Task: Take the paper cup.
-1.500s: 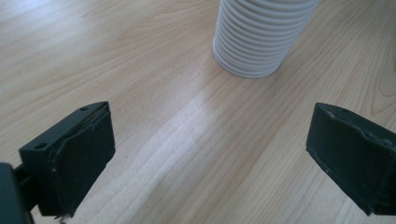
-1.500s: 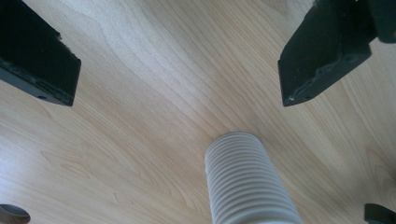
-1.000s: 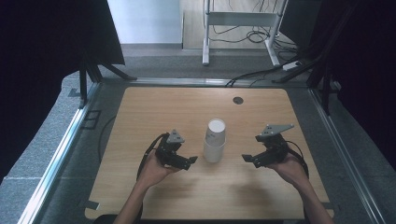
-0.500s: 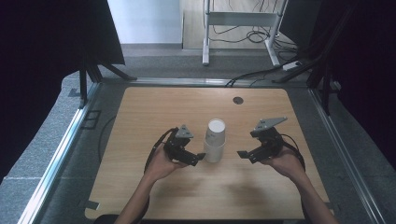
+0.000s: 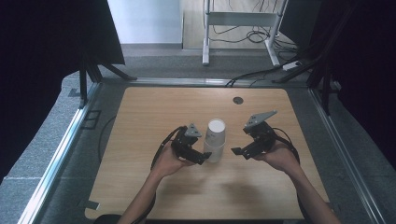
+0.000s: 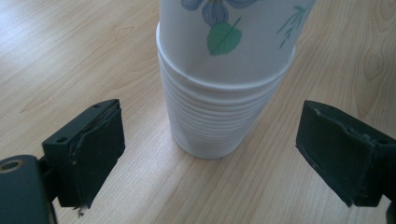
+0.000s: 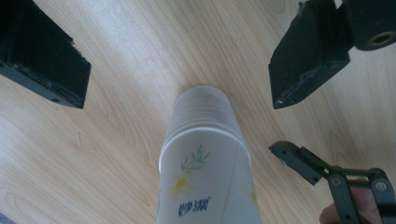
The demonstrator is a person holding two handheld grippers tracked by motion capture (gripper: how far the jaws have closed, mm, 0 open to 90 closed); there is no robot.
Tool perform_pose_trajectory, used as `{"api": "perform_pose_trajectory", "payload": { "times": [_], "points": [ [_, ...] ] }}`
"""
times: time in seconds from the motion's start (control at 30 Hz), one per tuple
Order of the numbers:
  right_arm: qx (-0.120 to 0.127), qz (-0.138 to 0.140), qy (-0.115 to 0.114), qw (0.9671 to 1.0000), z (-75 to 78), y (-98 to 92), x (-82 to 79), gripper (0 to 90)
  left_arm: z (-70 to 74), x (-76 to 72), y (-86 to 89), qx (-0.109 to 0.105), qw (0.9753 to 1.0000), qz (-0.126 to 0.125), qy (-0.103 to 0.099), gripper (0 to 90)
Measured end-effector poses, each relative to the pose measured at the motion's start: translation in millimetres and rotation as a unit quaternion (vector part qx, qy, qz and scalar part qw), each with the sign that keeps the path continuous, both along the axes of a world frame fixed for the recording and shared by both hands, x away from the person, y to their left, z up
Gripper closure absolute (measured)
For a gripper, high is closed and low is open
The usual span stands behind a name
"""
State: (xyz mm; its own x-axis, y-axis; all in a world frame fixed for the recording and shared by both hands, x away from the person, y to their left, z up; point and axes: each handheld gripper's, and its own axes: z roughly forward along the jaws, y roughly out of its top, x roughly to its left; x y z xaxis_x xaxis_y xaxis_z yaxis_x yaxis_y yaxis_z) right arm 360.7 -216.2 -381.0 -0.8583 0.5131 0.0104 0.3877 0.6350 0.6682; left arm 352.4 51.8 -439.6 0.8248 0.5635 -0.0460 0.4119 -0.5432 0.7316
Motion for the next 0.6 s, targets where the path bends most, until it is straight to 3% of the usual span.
{"api": "perform_pose_trajectory", "payload": {
  "times": [0.33,0.6],
  "points": [
    [-0.011,0.016,0.007,0.9998,8.1,18.4,9.1,10.6,0.9,3.7,-10.9,0.006,0.9999,-0.009,-0.007,10.5],
    [-0.023,0.025,0.012,0.9994,16.2,31.7,15.2,13.1,-0.9,6.4,-15.6,-0.001,0.9999,-0.011,-0.006,13.5]
  ]
}}
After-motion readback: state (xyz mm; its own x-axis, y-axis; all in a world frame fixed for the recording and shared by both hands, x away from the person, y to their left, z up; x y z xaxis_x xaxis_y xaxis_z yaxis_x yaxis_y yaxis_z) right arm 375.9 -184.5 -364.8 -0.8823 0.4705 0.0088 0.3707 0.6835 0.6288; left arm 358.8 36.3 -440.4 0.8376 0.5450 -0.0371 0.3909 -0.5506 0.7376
